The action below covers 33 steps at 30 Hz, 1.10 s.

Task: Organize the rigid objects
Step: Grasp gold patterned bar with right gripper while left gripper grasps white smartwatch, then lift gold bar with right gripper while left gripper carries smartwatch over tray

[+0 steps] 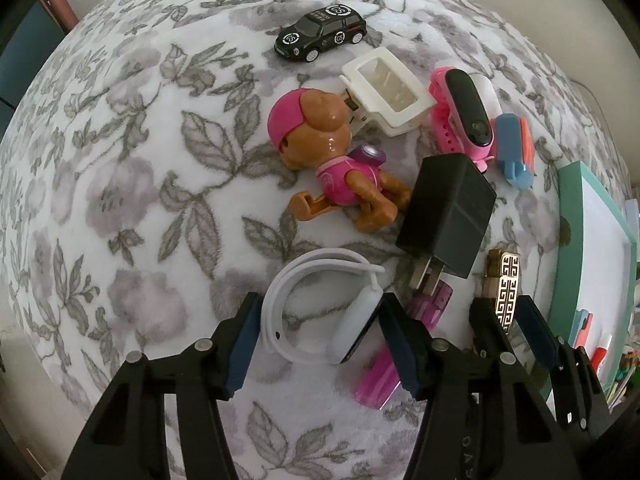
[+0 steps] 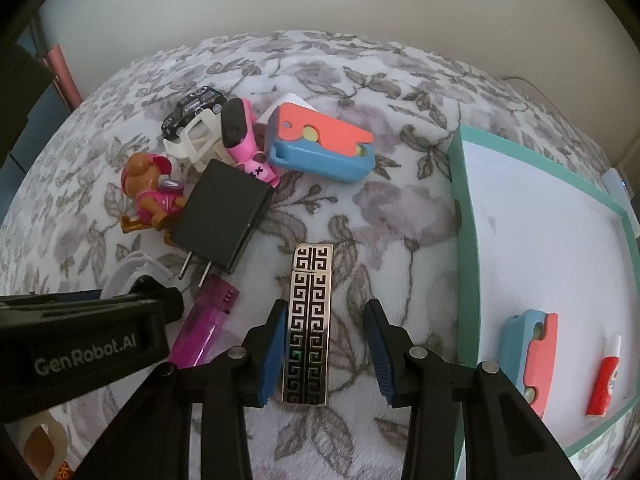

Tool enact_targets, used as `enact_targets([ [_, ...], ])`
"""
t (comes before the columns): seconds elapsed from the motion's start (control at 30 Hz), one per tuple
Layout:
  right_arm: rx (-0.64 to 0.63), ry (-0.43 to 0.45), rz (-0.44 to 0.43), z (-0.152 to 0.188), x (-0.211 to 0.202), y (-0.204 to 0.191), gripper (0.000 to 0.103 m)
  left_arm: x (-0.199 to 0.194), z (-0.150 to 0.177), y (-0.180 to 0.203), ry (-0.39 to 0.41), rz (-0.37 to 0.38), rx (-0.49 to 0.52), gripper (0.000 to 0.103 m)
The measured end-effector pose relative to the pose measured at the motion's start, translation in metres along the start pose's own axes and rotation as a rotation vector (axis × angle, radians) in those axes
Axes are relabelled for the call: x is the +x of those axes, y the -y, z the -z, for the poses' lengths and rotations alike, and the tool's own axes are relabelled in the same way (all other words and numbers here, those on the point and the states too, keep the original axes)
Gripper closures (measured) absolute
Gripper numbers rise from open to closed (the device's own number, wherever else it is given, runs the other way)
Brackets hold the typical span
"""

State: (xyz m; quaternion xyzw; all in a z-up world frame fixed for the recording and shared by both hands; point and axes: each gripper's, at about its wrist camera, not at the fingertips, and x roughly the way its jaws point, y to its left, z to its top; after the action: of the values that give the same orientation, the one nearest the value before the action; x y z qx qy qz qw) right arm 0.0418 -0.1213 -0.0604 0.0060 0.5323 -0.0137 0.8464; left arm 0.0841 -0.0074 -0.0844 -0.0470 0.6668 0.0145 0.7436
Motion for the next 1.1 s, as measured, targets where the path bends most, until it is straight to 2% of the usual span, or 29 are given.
enact_targets([
  [0.17,0.000,-0.006,-0.018,0.002,-0.003,0.002,0.080,-0.001,-0.004,0.002,0.001,0.005,0.001,0.045],
  [0.63,0.086,-0.037,-0.085,0.012,-0.017,0.019,0.081,-0.020,0.008,-0.012,0.015,0.032,-0.029,0.046],
  [0.8,0.133,-0.008,-0.111,0.011,-0.030,0.027,0.081,-0.044,0.009,-0.016,0.070,0.029,-0.047,0.046],
  [0.9,0.169,0.030,-0.131,0.009,-0.043,0.035,0.081,-0.064,0.009,-0.016,0.130,0.028,-0.050,0.046],
  [1.1,0.210,0.092,-0.105,0.004,-0.062,0.056,0.081,-0.095,0.009,0.003,0.241,0.044,0.006,0.046],
])
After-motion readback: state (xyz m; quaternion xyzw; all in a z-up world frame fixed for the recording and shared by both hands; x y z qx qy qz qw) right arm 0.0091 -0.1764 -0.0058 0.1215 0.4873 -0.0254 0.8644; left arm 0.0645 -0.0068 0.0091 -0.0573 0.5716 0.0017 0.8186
